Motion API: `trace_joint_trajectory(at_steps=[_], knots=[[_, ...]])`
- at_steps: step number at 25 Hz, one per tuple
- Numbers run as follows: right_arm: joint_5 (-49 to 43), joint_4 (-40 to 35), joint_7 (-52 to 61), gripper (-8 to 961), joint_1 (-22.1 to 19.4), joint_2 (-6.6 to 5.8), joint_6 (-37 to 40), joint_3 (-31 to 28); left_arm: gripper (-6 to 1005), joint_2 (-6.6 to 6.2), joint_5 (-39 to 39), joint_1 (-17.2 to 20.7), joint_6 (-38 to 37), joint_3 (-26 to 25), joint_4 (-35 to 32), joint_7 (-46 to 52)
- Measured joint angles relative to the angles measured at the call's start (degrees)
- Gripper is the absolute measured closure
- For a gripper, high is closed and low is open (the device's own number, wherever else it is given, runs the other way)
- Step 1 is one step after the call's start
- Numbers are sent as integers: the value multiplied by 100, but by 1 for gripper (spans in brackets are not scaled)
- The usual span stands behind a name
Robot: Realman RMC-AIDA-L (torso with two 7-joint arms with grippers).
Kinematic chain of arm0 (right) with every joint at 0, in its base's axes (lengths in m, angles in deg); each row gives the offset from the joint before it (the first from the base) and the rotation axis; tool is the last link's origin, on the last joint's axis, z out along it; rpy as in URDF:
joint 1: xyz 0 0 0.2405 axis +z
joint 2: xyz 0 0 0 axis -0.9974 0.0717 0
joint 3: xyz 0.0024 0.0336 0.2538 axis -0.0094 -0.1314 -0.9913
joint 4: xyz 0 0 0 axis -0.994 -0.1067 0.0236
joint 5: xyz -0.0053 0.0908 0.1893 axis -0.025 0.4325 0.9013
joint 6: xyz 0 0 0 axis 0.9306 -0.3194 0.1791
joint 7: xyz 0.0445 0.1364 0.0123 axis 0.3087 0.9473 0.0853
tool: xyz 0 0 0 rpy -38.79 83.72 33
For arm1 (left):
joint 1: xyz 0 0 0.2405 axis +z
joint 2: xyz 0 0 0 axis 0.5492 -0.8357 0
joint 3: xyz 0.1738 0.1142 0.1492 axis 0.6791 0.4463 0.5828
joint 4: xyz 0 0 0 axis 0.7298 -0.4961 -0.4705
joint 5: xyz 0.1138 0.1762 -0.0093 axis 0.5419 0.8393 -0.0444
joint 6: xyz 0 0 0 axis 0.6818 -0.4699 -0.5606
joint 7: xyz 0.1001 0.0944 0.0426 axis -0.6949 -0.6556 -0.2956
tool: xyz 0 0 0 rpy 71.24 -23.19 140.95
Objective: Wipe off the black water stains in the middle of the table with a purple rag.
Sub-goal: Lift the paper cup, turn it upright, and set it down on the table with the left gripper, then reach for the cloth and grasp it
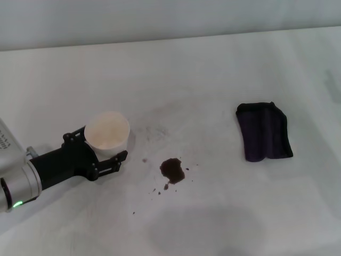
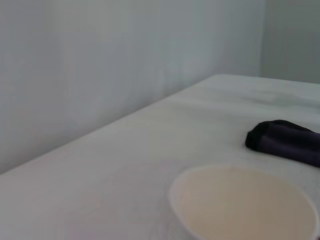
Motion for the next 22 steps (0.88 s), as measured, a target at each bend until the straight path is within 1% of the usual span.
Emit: trace_joint_trajectory(at_steps=[3,9,15,20,22], knots=[[0,44,-60,248,6,-3,87,0,235,2,-7,32,0,0,-54,9],[-19,98,-79,248,25,-6,117,15,117,3,-8,-16,-9,26,50,34],[-19,117,-120,248,16,-6,137,1,116,-2,-8,60,-207,137,51,161],[-7,136,-134,248,19,-6,161,0,116,8,-141,325,-238,102,55,136],[-5,158,-134,248,21,-6,168,0,117,6,-458,480,-241,80,71,72]])
